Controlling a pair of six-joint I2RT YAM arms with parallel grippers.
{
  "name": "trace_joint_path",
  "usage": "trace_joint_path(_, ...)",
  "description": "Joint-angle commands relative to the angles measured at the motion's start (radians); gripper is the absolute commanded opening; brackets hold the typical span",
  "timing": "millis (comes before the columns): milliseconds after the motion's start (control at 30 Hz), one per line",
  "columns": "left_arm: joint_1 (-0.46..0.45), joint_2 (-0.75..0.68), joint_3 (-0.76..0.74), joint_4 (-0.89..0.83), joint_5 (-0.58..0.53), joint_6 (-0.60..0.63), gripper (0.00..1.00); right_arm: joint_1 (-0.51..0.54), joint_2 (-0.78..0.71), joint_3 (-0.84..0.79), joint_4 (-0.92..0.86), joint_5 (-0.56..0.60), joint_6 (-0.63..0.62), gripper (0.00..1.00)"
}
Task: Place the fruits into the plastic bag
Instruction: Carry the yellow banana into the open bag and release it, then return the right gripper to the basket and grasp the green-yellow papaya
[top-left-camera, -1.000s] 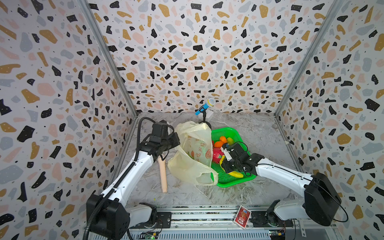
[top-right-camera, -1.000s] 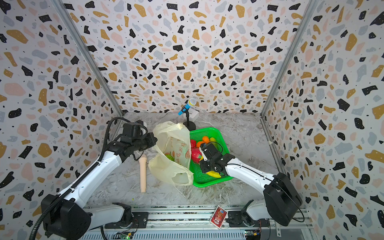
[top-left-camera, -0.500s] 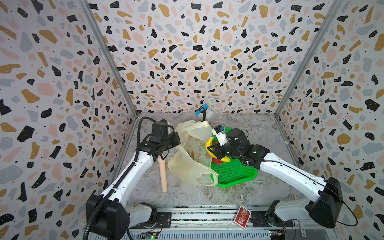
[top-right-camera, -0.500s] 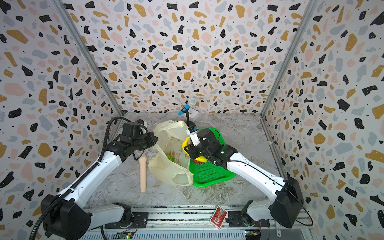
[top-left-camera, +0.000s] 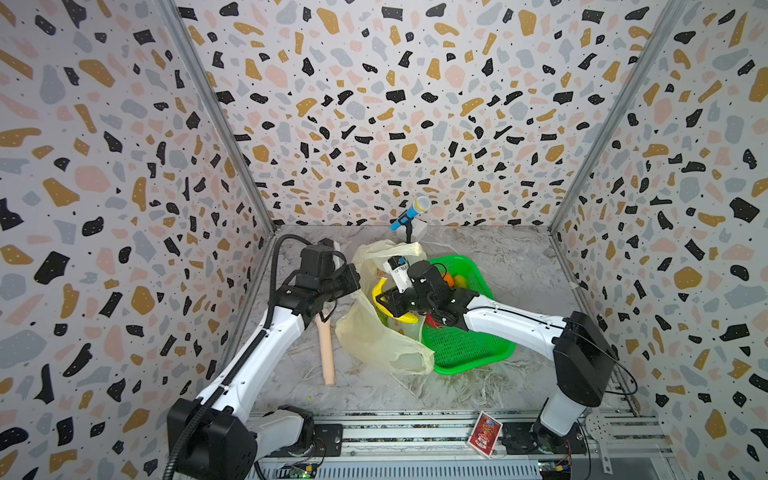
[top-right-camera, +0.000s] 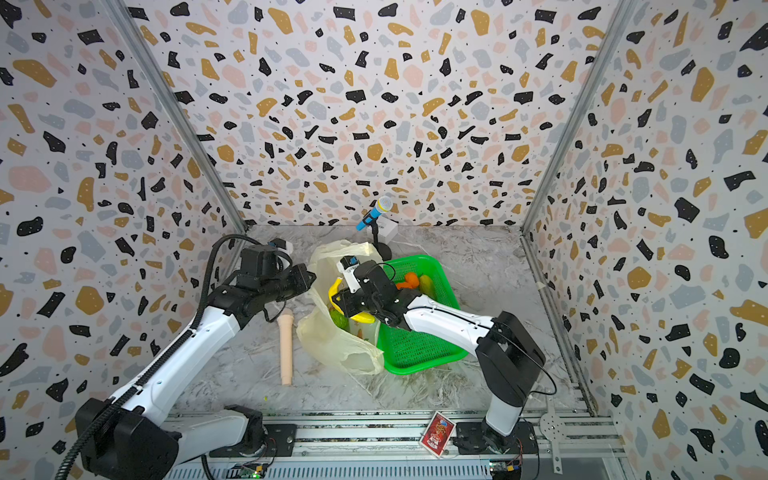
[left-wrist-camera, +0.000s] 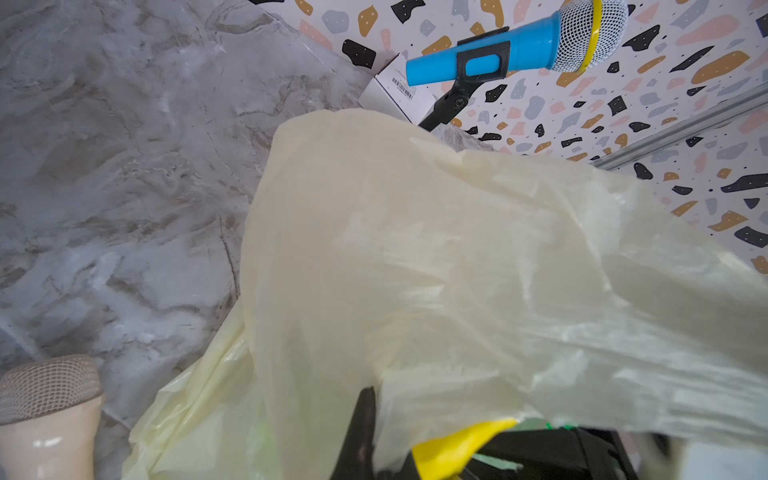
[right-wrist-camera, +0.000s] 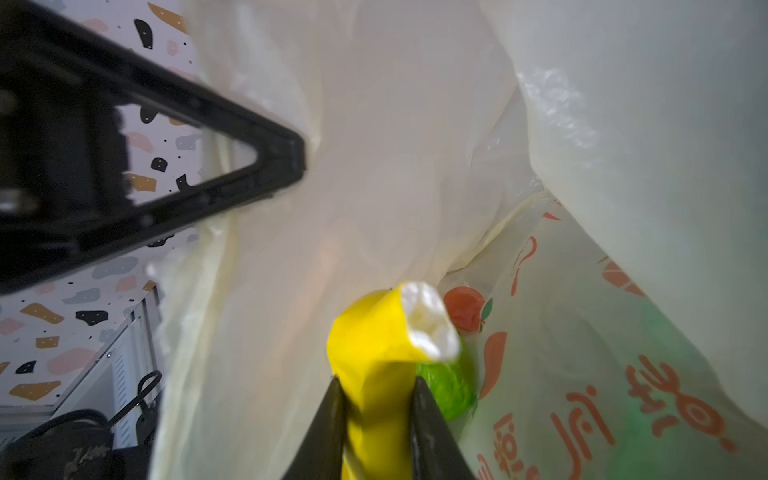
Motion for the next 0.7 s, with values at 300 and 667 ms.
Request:
trace_joint_path(300,0.004,-0.014,-0.009,0.019,-0.030,0.027,0.00,-0.026,0.041,0.025,0.061,-0.048,0.095,0.53)
trace_joint_path(667,0.004,-0.006,-0.003,0.014,-0.049,0.020,0.00,-0.037,-0.153,-0.080,0.025,-0.093,-0.011,0.64)
